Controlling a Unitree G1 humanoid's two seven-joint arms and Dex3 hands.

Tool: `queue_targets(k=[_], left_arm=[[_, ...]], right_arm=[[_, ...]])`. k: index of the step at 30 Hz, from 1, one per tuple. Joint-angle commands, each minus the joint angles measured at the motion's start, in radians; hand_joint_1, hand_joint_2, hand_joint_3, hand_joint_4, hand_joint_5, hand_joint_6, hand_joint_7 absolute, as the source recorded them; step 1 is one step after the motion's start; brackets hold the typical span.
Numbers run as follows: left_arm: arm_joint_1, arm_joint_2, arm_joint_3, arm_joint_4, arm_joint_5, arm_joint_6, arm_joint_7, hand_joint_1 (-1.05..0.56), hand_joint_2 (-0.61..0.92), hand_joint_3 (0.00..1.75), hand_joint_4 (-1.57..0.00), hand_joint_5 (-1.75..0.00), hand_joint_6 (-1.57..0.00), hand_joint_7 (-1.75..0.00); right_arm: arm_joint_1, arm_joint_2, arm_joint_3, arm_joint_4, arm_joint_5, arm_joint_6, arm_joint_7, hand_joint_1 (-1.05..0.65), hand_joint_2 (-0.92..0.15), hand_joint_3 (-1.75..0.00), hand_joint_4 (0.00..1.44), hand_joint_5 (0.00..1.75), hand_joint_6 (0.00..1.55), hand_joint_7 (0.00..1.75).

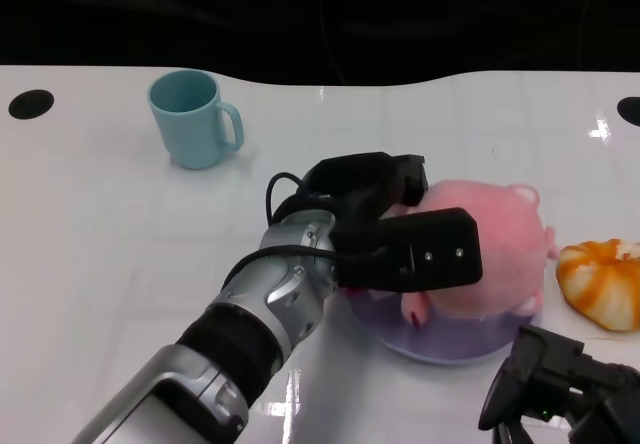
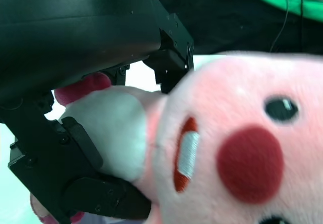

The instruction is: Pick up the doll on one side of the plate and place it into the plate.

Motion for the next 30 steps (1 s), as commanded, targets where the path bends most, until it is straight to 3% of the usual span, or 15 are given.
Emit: queue_targets(k=[1,2,4,5,6,7,8,11,15,21,30], left_arm=[[-0.029,-0.006,0.009,-0.017,-0.019,0.041,-0.066,-0.31,0.89,0.11,-0.71,-1.67,-0.95,-0.32],[-0.027,-0.002,0.005,-0.032,-0.019,0.047,-0.088,-0.33,0.91,0.1,-0.66,-1.63,-0.82,-0.17],[-0.02,0.012,-0.007,-0.062,-0.011,0.052,-0.129,-0.39,0.92,0.11,-0.55,-1.56,-0.7,-0.06],[-0.017,0.024,-0.023,-0.08,0.002,0.054,-0.151,-0.53,0.92,0.21,-0.34,-1.09,-0.53,-0.02],[-0.015,0.032,-0.033,-0.095,0.012,0.056,-0.167,-0.62,0.92,0.26,-0.3,-0.76,-0.44,-0.01],[-0.011,0.043,-0.048,-0.113,0.027,0.055,-0.179,-0.66,0.92,0.29,-0.28,-0.58,-0.38,-0.01],[-0.008,0.052,-0.063,-0.129,0.042,0.056,-0.184,-0.77,0.92,0.35,-0.17,-0.4,-0.28,0.0],[-0.002,0.078,-0.097,-0.171,0.08,0.057,-0.192,-0.92,0.92,0.46,-0.04,-0.19,-0.13,0.0],[0.013,0.115,-0.12,-0.229,0.111,0.047,-0.186,-1.04,0.92,0.57,0.0,-0.02,-0.02,0.0],[0.047,0.155,-0.119,-0.312,0.13,0.036,-0.179,-1.05,0.92,0.69,0.0,0.0,0.0,0.0],[0.158,0.248,-0.079,-0.535,0.117,0.019,-0.213,-1.05,0.92,0.7,0.0,0.0,0.0,0.0]], right_arm=[[0.002,-0.003,-0.007,-0.01,0.002,-0.024,-0.006,-0.18,-0.41,-1.44,0.7,1.75,0.59,1.58],[0.001,-0.004,-0.009,-0.008,0.004,-0.025,-0.006,-0.18,-0.41,-1.44,0.7,1.75,0.59,1.58],[-0.001,-0.006,-0.012,-0.005,0.007,-0.027,-0.005,-0.18,-0.41,-1.44,0.71,1.75,0.59,1.58],[-0.002,-0.007,-0.013,-0.004,0.01,-0.028,-0.003,-0.18,-0.41,-1.44,0.71,1.75,0.59,1.58],[-0.002,-0.008,-0.015,-0.003,0.011,-0.028,-0.002,-0.18,-0.41,-1.44,0.71,1.75,0.59,1.58],[-0.002,-0.009,-0.017,-0.003,0.014,-0.026,-0.001,-0.18,-0.41,-1.44,0.71,1.75,0.59,1.58],[-0.003,-0.01,-0.018,-0.003,0.018,-0.023,0.0,-0.18,-0.41,-1.45,0.71,1.75,0.59,1.58],[-0.005,-0.011,-0.023,0.0,0.024,-0.023,0.003,-0.18,-0.41,-1.44,0.71,1.75,0.59,1.58],[-0.008,-0.011,-0.028,0.006,0.026,-0.023,0.007,-0.18,-0.41,-1.44,0.71,1.75,0.6,1.58],[-0.01,-0.011,-0.031,0.004,0.032,-0.009,0.008,-0.18,-0.41,-1.43,0.7,1.75,0.6,1.57],[-0.019,-0.011,-0.039,0.018,0.036,-0.017,0.016,-0.15,-0.42,-1.43,0.7,1.75,0.6,1.57]])
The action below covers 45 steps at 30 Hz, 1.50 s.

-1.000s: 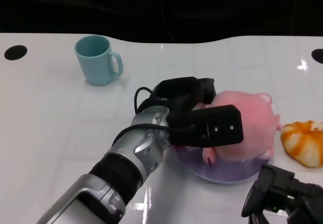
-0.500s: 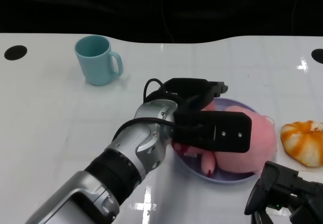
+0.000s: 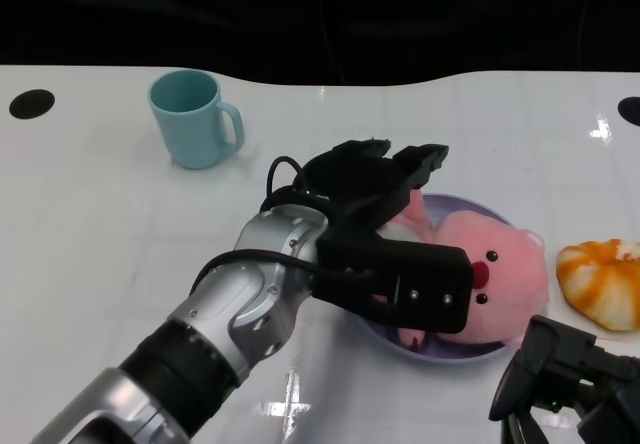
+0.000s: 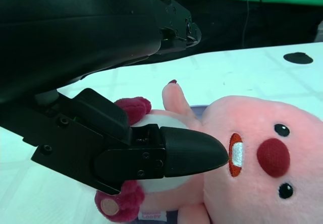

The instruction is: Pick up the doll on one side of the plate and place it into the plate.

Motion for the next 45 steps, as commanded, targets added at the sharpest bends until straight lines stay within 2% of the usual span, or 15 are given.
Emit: queue_targets(k=[1,5,8,15,19,20,22,26,30,32,34,37,41,43,45], left_arm=[[0.053,0.062,0.034,-0.109,-0.007,-0.021,-0.02,-1.05,0.92,0.7,0.0,0.0,0.0,0.0],[0.117,0.124,0.09,-0.233,-0.054,-0.061,-0.054,-1.05,0.92,0.75,-0.02,-0.01,-0.02,-0.01],[0.181,0.153,0.16,-0.318,-0.157,-0.103,-0.089,-0.99,0.92,0.75,-0.05,-0.03,-0.04,-0.02],[0.301,0.189,0.282,-0.422,-0.354,-0.159,-0.148,-0.81,0.92,0.57,-0.11,-0.1,-0.12,-0.06],[0.384,0.198,0.355,-0.455,-0.457,-0.218,-0.144,-0.72,0.92,0.45,-0.2,-0.21,-0.24,-0.11],[0.399,0.199,0.367,-0.455,-0.47,-0.234,-0.139,-0.69,0.92,0.43,-0.21,-0.29,-0.29,-0.11],[0.434,0.193,0.395,-0.447,-0.509,-0.271,-0.131,-0.65,0.92,0.4,-0.15,-0.58,-0.38,-0.1],[0.505,0.155,0.45,-0.409,-0.631,-0.357,-0.13,-0.52,0.92,0.3,-0.21,-0.82,-0.52,-0.12],[0.583,0.116,0.499,-0.438,-0.766,-0.354,-0.146,-0.4,0.92,0.22,-0.3,-1.05,-0.67,-0.2],[0.613,0.106,0.516,-0.457,-0.817,-0.345,-0.155,-0.34,0.84,0.35,-0.34,-1.15,-0.65,-0.36],[0.643,0.097,0.529,-0.478,-0.859,-0.326,-0.157,-0.28,0.65,0.73,-0.45,-1.17,-0.62,-0.6],[0.702,0.079,0.549,-0.531,-0.933,-0.269,-0.154,-0.2,0.46,1.11,-0.58,-1.18,-0.6,-0.83],[0.769,0.073,0.564,-0.585,-0.98,-0.226,-0.152,-0.14,0.43,1.22,-0.66,-1.28,-0.63,-1.07],[0.801,0.068,0.571,-0.621,-1.022,-0.173,-0.151,-0.13,0.46,1.24,-0.69,-1.37,-0.65,-1.21],[0.832,0.058,0.578,-0.665,-1.075,-0.104,-0.143,-0.12,0.47,1.28,-0.72,-1.41,-0.67,-1.27]], right_arm=[[-0.001,-0.009,-0.008,0.004,0.01,-0.004,0.001,-0.15,-0.42,-1.43,0.7,1.75,0.6,1.57],[-0.005,-0.009,-0.007,0.008,0.007,-0.007,0.002,-0.15,-0.42,-1.43,0.7,1.75,0.6,1.57],[-0.009,-0.009,-0.008,0.011,0.012,-0.004,0.004,-0.16,-0.42,-1.42,0.7,1.75,0.6,1.57],[-0.016,-0.008,-0.008,0.021,0.015,-0.005,0.008,-0.15,-0.42,-1.42,0.7,1.75,0.6,1.57],[-0.018,-0.007,-0.006,0.019,0.017,0.003,0.008,-0.15,-0.42,-1.42,0.7,1.75,0.6,1.57],[-0.017,-0.006,-0.006,0.016,0.017,0.008,0.006,-0.16,-0.42,-1.43,0.7,1.75,0.6,1.57],[-0.016,-0.006,-0.006,0.011,0.02,0.016,0.005,-0.16,-0.42,-1.43,0.7,1.75,0.6,1.57],[-0.016,-0.007,-0.008,0.011,0.019,0.016,0.006,-0.16,-0.41,-1.43,0.7,1.75,0.6,1.57],[-0.018,-0.009,-0.009,0.015,0.014,0.006,0.007,-0.16,-0.41,-1.43,0.7,1.75,0.6,1.57],[-0.019,-0.01,-0.01,0.017,0.014,0.004,0.008,-0.17,-0.41,-1.43,0.7,1.75,0.6,1.57],[-0.02,-0.009,-0.01,0.018,0.014,0.003,0.008,-0.17,-0.41,-1.43,0.7,1.75,0.6,1.57],[-0.019,-0.01,-0.01,0.013,0.016,0.013,0.007,-0.17,-0.41,-1.44,0.7,1.75,0.6,1.57],[-0.016,-0.01,-0.011,0.012,0.017,0.012,0.007,-0.17,-0.41,-1.43,0.7,1.75,0.59,1.57],[-0.017,-0.012,-0.011,0.015,0.014,0.006,0.008,-0.17,-0.41,-1.43,0.69,1.75,0.59,1.56],[-0.019,-0.012,-0.011,0.016,0.014,0.006,0.008,-0.17,-0.42,-1.43,0.69,1.75,0.59,1.56]])
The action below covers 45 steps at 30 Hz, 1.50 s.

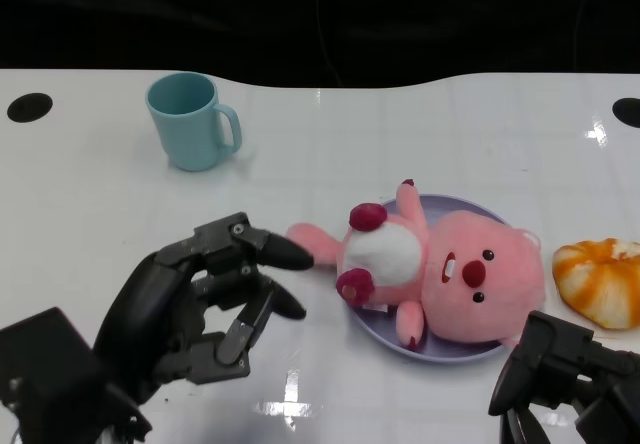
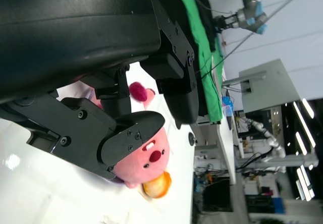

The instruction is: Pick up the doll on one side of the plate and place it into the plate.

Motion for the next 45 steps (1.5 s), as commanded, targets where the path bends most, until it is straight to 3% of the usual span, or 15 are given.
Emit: queue_targets(k=[1,9,16,22,45], left_arm=[[0.05,-0.01,0.018,-0.082,-0.082,0.11,0.014,-0.12,0.48,1.31,-0.74,-1.43,-0.69,-1.29],[0.172,-0.006,0.028,-0.234,-0.147,0.295,0.041,-0.19,0.54,1.21,-0.8,-1.71,-0.69,-1.5],[0.226,-0.016,0.034,-0.282,-0.195,0.405,0.063,-0.22,0.51,1.25,-0.84,-1.75,-0.65,-1.7],[0.219,-0.05,0.058,-0.226,-0.257,0.476,0.074,-0.18,0.52,1.28,-0.87,-1.75,-0.65,-1.72],[0.159,-0.017,0.067,-0.137,-0.237,0.514,0.046,-0.18,0.43,1.34,-0.85,-1.75,-0.68,-1.7]], right_arm=[[0.0,-0.011,-0.009,-0.001,0.003,-0.006,0.0,-0.17,-0.42,-1.43,0.69,1.75,0.59,1.56],[0.0,-0.012,-0.012,-0.004,0.008,-0.002,0.001,-0.19,-0.42,-1.41,0.69,1.75,0.6,1.56],[0.004,-0.015,-0.016,-0.002,0.014,-0.008,0.006,-0.19,-0.42,-1.41,0.7,1.75,0.6,1.56],[0.012,-0.019,-0.03,0.007,0.016,-0.028,0.013,-0.18,-0.41,-1.41,0.71,1.75,0.61,1.55],[0.009,-0.011,-0.037,0.039,0.019,-0.054,0.022,-0.13,-0.38,-1.46,0.72,1.75,0.64,1.52]])
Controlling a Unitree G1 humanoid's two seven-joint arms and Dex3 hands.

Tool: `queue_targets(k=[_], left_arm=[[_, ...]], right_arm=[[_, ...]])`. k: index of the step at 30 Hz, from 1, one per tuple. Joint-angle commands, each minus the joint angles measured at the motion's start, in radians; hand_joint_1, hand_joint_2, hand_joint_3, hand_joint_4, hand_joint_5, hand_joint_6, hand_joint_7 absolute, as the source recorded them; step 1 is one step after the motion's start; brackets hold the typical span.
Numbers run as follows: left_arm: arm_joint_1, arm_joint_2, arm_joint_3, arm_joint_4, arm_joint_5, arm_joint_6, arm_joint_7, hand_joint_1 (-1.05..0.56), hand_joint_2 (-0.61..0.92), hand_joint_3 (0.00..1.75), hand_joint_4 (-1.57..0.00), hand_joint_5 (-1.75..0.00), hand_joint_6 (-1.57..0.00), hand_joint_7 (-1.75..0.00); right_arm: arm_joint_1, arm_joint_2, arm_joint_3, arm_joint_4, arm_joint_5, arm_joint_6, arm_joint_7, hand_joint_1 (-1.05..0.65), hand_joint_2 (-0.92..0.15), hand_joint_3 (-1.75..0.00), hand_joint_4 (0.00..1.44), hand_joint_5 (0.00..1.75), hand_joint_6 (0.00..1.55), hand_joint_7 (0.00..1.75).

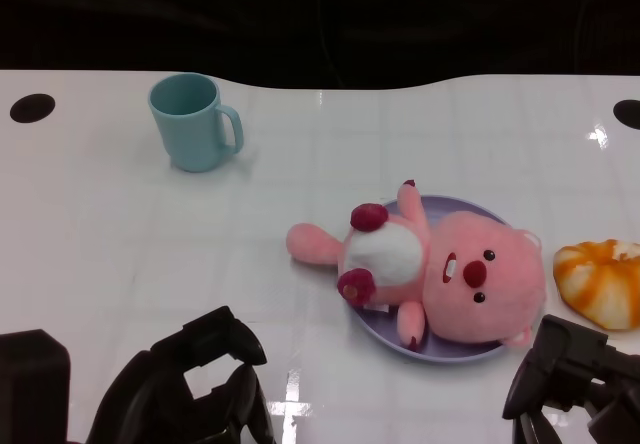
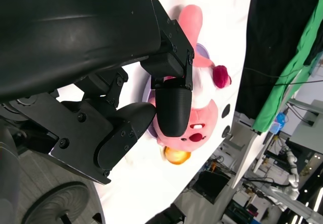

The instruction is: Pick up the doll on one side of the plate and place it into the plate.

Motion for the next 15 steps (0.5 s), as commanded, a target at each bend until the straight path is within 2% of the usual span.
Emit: queue_targets(k=[1,15], left_arm=[[-0.007,0.016,0.0,0.009,0.017,-0.01,-0.019,-0.18,0.42,1.34,-0.85,-1.75,-0.68,-1.7],[-0.009,0.024,0.003,0.007,0.027,-0.007,-0.035,-0.19,0.43,1.36,-0.84,-1.75,-0.67,-1.71]], right_arm=[[0.002,-0.007,-0.003,0.001,0.001,-0.001,-0.004,-0.13,-0.38,-1.46,0.72,1.75,0.64,1.52],[-0.005,-0.004,0.001,0.002,-0.012,-0.003,-0.008,-0.14,-0.39,-1.43,0.72,1.75,0.64,1.52]])
